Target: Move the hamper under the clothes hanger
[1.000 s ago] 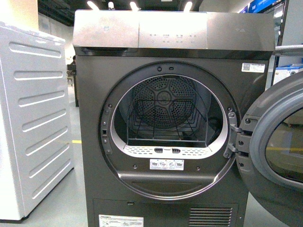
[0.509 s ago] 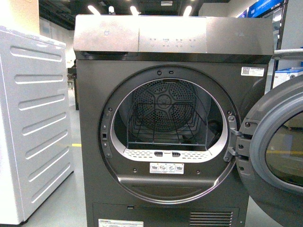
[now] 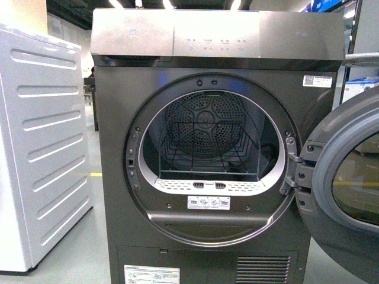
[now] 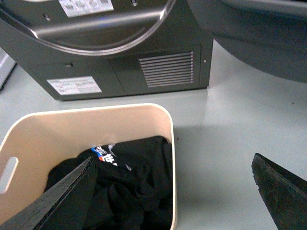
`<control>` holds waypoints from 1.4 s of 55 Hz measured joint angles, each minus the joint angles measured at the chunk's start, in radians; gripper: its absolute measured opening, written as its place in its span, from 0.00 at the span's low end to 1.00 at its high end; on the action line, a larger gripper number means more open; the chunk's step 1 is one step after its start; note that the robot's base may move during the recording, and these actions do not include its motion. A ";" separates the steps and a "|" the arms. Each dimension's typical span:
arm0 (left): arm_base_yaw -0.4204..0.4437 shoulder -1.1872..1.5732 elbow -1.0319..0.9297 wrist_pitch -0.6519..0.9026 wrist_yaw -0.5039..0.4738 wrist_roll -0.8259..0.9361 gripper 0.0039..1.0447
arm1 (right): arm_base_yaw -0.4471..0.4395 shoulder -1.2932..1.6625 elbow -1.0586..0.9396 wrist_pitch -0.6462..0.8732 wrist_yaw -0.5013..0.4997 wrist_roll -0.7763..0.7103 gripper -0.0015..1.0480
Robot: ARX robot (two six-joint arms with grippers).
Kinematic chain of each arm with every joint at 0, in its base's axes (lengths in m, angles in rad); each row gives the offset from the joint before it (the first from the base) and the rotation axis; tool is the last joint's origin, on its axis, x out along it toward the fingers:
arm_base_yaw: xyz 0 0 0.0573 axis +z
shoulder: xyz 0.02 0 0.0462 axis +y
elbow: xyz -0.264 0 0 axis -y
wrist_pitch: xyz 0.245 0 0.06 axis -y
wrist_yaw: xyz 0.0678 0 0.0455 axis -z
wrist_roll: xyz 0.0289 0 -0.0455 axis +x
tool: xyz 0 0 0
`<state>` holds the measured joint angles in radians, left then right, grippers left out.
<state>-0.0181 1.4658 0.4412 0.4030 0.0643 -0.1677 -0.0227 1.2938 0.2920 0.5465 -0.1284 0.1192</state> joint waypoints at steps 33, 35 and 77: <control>-0.050 0.550 0.356 -0.167 -0.038 -0.085 0.94 | 0.005 0.600 0.302 -0.105 -0.038 -0.226 0.92; -0.052 0.560 0.365 -0.169 -0.038 -0.081 0.94 | 0.008 0.614 0.312 -0.106 -0.035 -0.228 0.92; -0.098 0.780 0.565 -0.213 -0.012 -0.006 0.94 | 0.064 0.882 0.490 -0.112 0.024 -0.228 0.92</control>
<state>-0.1162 2.2463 1.0058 0.1902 0.0521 -0.1738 0.0418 2.1761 0.7822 0.4347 -0.1040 -0.1085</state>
